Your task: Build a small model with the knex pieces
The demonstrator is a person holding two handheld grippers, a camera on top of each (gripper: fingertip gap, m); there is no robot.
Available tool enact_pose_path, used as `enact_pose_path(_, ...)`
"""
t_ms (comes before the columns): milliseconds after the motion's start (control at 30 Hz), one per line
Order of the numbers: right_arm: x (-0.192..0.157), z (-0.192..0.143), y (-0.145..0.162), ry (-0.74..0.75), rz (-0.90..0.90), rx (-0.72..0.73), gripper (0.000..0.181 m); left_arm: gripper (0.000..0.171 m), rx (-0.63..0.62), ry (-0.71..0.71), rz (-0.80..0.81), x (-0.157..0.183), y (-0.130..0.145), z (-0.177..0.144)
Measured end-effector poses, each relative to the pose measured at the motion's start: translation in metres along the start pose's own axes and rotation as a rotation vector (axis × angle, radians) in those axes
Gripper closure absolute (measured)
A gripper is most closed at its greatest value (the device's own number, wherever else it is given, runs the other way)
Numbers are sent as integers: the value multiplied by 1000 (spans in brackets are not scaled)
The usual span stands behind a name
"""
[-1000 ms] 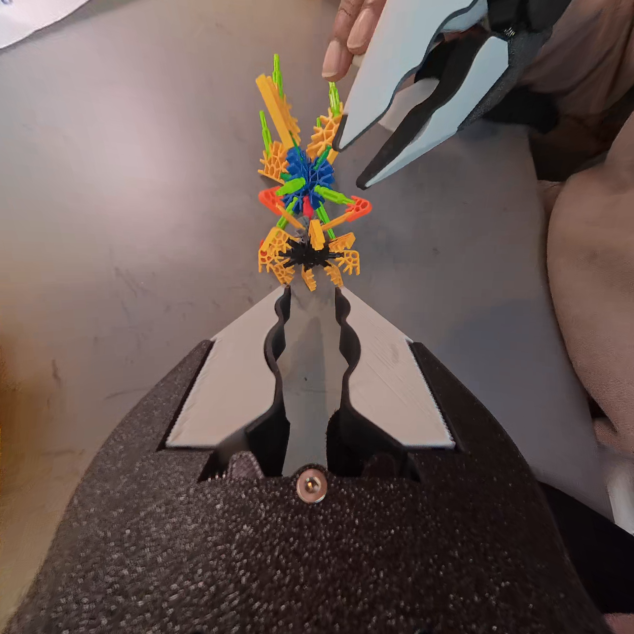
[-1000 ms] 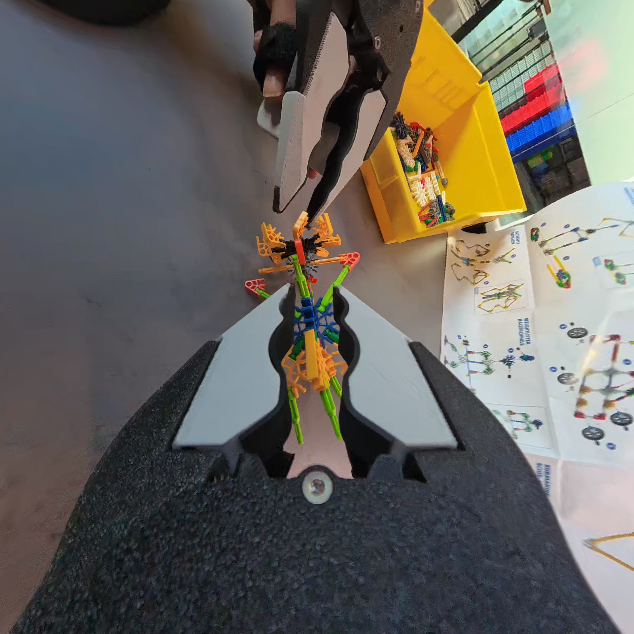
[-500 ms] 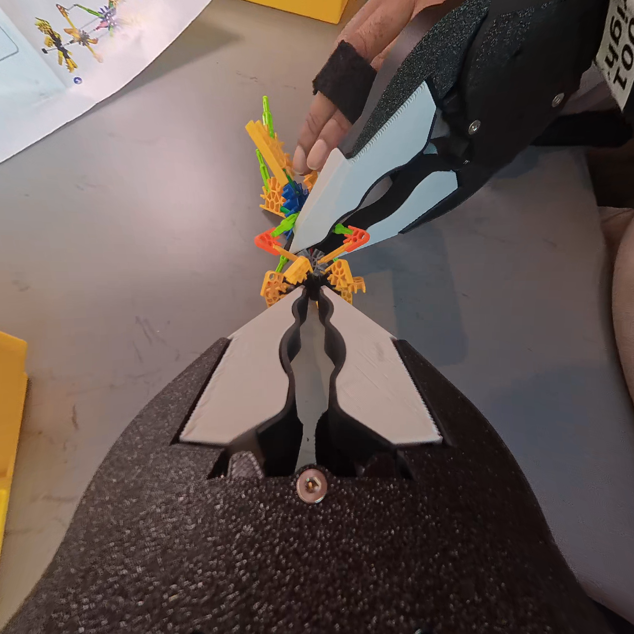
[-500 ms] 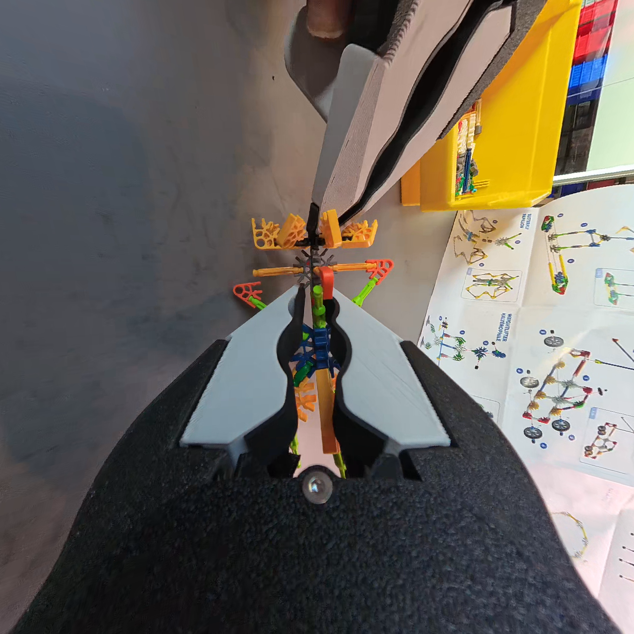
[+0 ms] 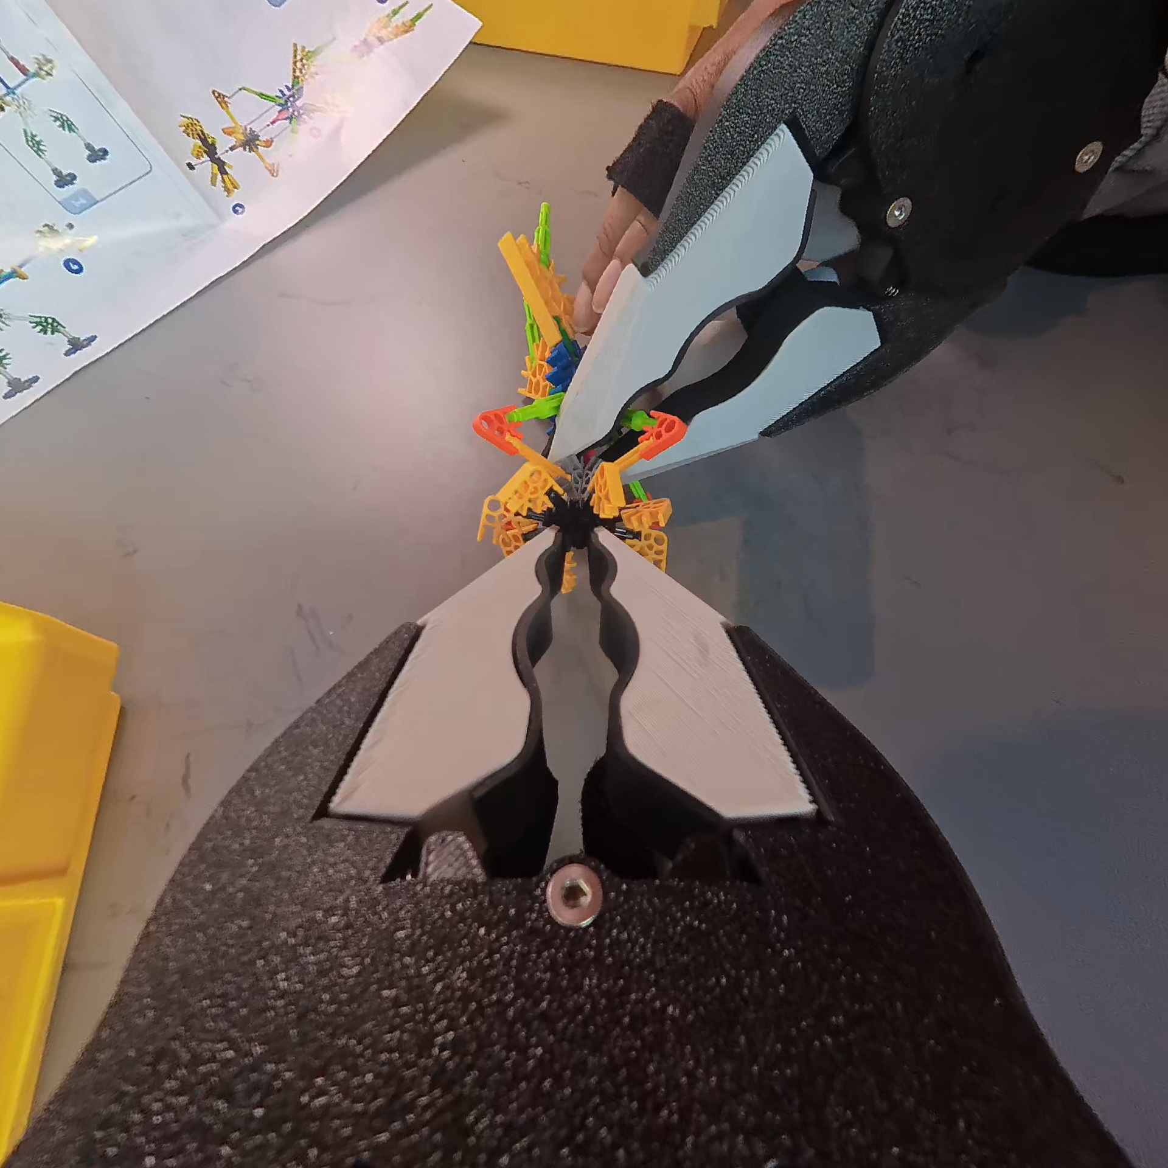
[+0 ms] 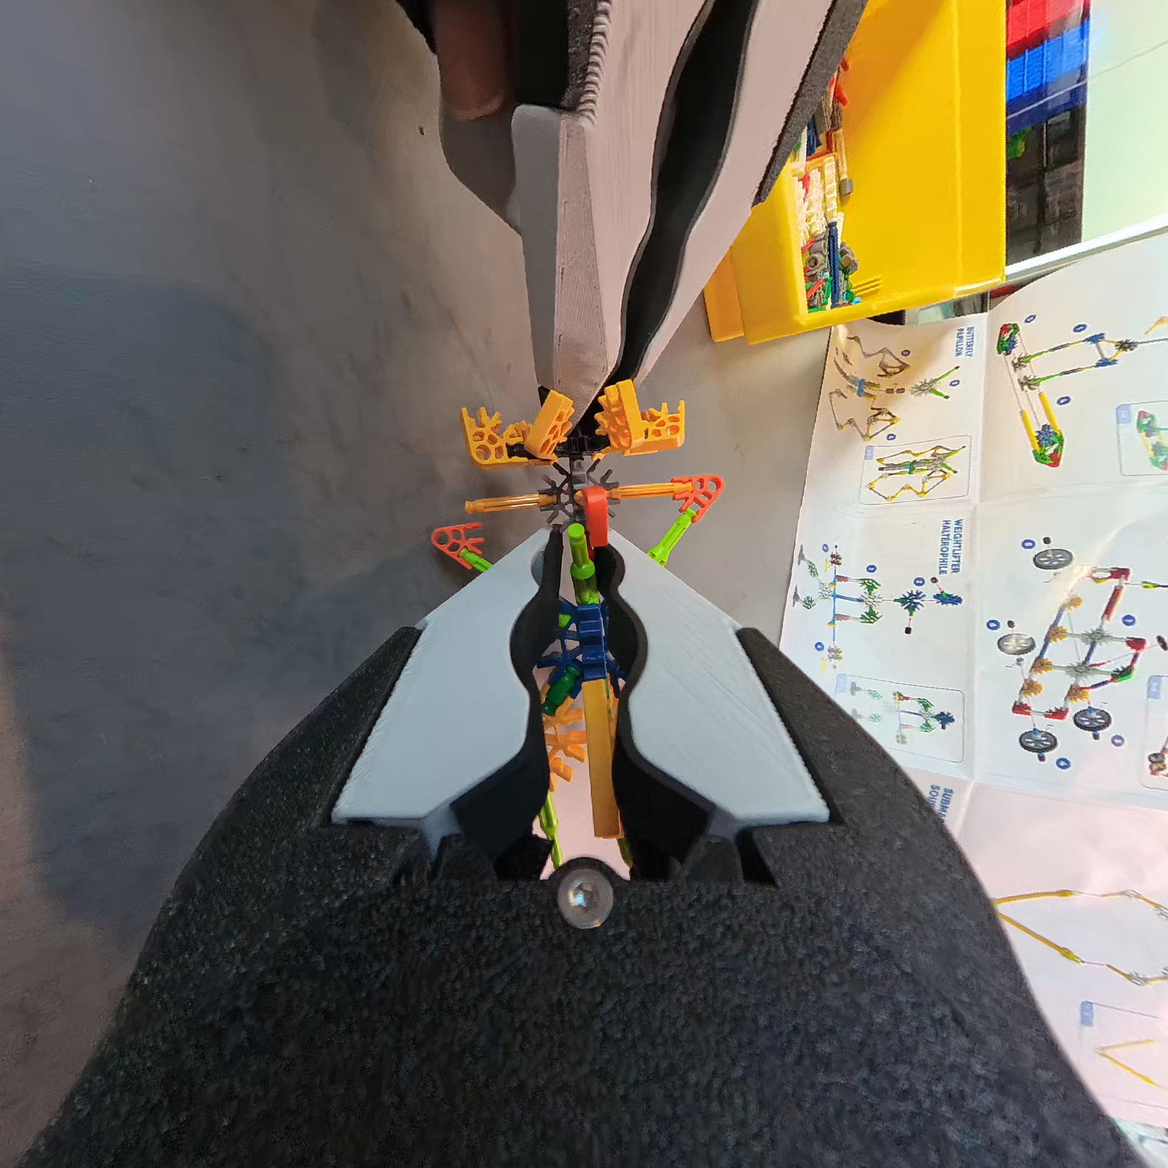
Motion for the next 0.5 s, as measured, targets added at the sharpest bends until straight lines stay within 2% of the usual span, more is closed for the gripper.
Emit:
enact_pose_path(200, 5, -3, 4, -17, 66, -5, 175, 168, -20, -44, 13, 0, -7, 2)
enact_pose_path(500, 8, -12, 3, -82, 62, 79, 178, 168, 29, 55, -41, 6, -13, -3)
Point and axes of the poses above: each gripper's, where its closed fingertips meet, z out along the fingers, y out of its underside, x = y × z across the jaws, the point moved 2 cm from there along -z, back along the fingers, and after that the axes turned 13 degrees about y, right-handed, at the moved point
